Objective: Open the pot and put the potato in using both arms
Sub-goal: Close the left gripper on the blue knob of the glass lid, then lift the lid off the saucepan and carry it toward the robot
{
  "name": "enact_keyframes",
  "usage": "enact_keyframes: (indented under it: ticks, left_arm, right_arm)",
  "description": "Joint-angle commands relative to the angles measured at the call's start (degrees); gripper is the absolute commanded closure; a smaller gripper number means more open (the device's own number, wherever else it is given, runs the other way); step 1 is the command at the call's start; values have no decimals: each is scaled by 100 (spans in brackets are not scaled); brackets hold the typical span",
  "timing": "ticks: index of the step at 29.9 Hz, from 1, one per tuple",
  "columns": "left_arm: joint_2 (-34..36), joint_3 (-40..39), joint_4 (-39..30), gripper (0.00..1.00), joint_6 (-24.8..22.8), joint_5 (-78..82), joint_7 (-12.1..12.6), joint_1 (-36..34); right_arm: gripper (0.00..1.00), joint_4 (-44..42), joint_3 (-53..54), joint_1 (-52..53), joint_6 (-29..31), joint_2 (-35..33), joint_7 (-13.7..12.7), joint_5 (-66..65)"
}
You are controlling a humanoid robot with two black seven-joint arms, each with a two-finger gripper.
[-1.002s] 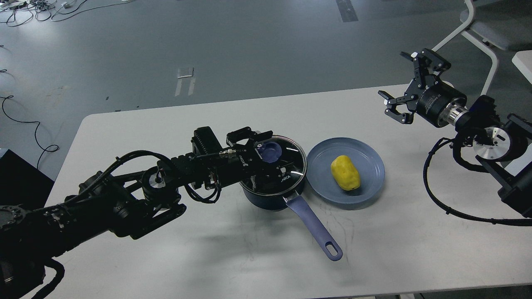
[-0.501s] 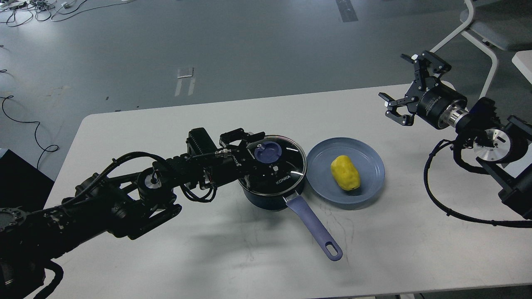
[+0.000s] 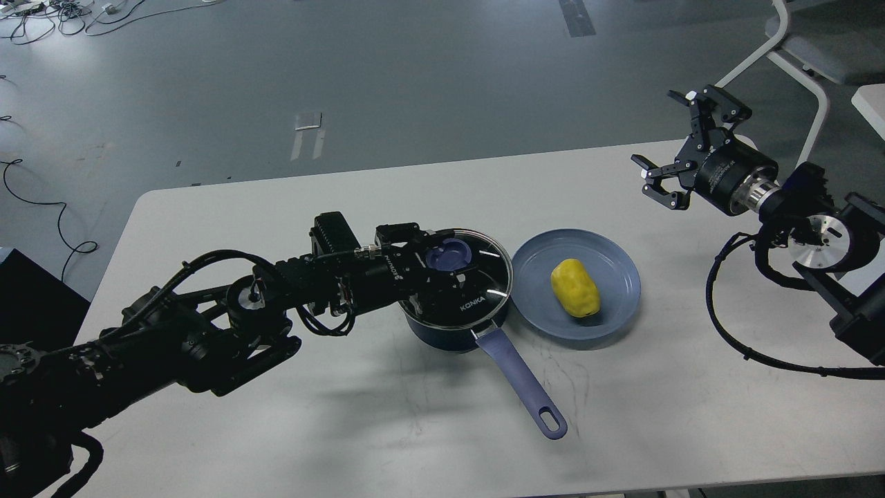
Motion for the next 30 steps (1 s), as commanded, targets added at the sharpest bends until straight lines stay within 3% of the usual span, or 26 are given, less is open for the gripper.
enact_keyframes:
  ticks: [1,20,30]
  left_arm:
    - [-2,2,-1,53,0,0,-3,19]
    - [85,-33,-141,54,-9,-440,-3,-420]
    - [1024,-33,-589,54,0,-607,-3,-851]
  right_arm:
    - [0,0,-1,0,-1,0,0,0]
    - [0,9,-1,0,-1,-70,0,0]
    - [0,26,-45,18,17,-62,0,0]
